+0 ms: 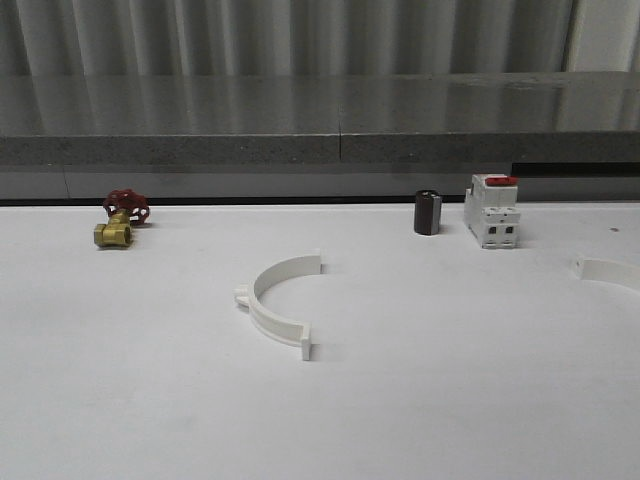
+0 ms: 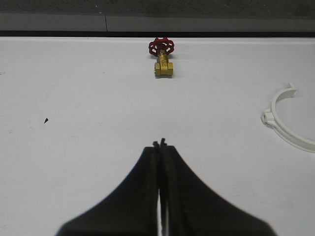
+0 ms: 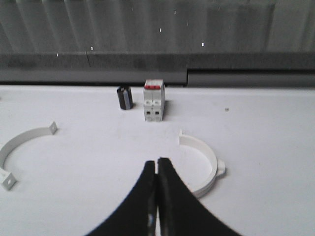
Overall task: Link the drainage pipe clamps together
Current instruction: 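Move the right gripper down over the other white clamp half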
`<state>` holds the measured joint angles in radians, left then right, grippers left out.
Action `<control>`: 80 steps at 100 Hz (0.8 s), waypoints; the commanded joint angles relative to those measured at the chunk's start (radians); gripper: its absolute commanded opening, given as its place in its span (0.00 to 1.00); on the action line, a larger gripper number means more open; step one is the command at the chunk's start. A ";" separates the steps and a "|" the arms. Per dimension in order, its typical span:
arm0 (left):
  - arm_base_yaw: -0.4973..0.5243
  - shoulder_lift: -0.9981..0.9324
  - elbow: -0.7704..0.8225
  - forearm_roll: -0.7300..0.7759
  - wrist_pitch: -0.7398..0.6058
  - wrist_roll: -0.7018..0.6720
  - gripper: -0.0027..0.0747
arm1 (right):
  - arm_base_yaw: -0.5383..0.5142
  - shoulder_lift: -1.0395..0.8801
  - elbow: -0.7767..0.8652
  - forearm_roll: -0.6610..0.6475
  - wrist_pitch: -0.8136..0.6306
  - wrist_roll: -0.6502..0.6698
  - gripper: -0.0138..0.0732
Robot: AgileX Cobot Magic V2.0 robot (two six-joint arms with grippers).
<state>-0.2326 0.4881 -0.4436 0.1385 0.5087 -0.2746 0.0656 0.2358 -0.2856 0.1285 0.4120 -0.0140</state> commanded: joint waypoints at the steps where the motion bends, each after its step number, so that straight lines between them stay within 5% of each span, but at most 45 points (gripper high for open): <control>1: 0.002 0.002 -0.027 0.006 -0.063 -0.001 0.01 | -0.001 0.139 -0.132 0.006 0.051 0.003 0.08; 16: 0.002 0.002 -0.027 0.006 -0.063 -0.001 0.01 | -0.001 0.369 -0.298 0.006 0.201 0.003 0.08; 42: 0.002 0.002 -0.027 0.006 -0.063 -0.001 0.01 | -0.001 0.646 -0.413 0.009 0.193 -0.002 0.11; 52: 0.002 0.002 -0.027 0.006 -0.063 -0.001 0.01 | -0.001 0.706 -0.413 0.011 0.194 -0.002 0.27; 71: 0.002 0.002 -0.027 0.006 -0.063 -0.001 0.01 | -0.001 0.750 -0.413 0.014 0.168 -0.002 0.79; 80: 0.002 0.002 -0.027 0.006 -0.063 -0.001 0.01 | -0.001 0.753 -0.413 0.016 0.129 -0.002 0.88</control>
<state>-0.2326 0.4881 -0.4436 0.1385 0.5087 -0.2746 0.0656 0.9942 -0.6625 0.1306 0.6281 -0.0118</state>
